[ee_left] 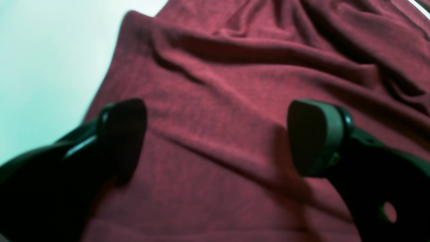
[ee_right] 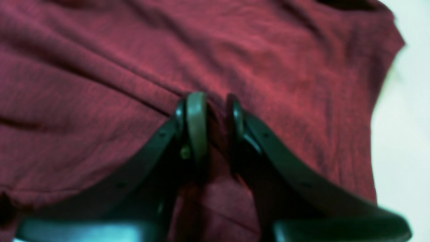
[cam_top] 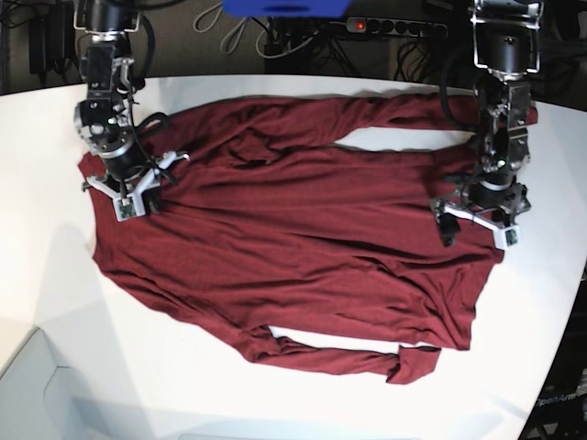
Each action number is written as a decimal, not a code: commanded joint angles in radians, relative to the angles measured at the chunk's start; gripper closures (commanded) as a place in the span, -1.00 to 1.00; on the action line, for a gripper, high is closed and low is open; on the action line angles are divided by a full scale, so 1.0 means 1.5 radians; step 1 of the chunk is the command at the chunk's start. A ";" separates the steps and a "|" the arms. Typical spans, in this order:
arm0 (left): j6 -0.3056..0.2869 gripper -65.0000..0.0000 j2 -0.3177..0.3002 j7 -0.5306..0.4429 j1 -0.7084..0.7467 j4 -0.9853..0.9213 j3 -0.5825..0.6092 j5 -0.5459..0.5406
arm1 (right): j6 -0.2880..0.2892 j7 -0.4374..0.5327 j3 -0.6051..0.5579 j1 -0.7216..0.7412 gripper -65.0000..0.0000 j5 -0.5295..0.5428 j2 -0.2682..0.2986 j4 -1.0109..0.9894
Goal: Layout the t-shirt on the table in an organized manner, then fold the t-shirt properly
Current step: 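Pull the hem corner with the left gripper toward the sleeve end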
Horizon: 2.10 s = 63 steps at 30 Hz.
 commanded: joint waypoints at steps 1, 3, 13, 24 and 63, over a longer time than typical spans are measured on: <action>0.016 -1.00 -0.008 0.054 -0.007 -0.011 -0.001 -0.013 | -0.006 -0.027 0.002 0.000 0.63 -0.014 0.013 -0.004; 0.016 -1.00 -0.010 0.054 -0.028 -0.018 -0.001 -0.011 | -0.006 -0.025 0.002 0.015 0.63 -0.014 0.018 -0.014; 0.016 -1.00 -0.008 0.054 -0.110 -0.041 0.000 -0.014 | -0.006 -0.027 0.002 0.043 0.63 -0.014 0.019 0.026; 0.019 -1.00 -0.012 0.070 -0.050 0.173 -0.002 -0.015 | -0.005 -0.027 0.026 -0.066 0.63 -0.014 -0.003 0.238; 0.015 -1.00 0.026 0.142 0.224 0.279 -0.154 -0.008 | -0.003 -0.024 0.049 -0.244 0.65 -0.012 -0.053 0.252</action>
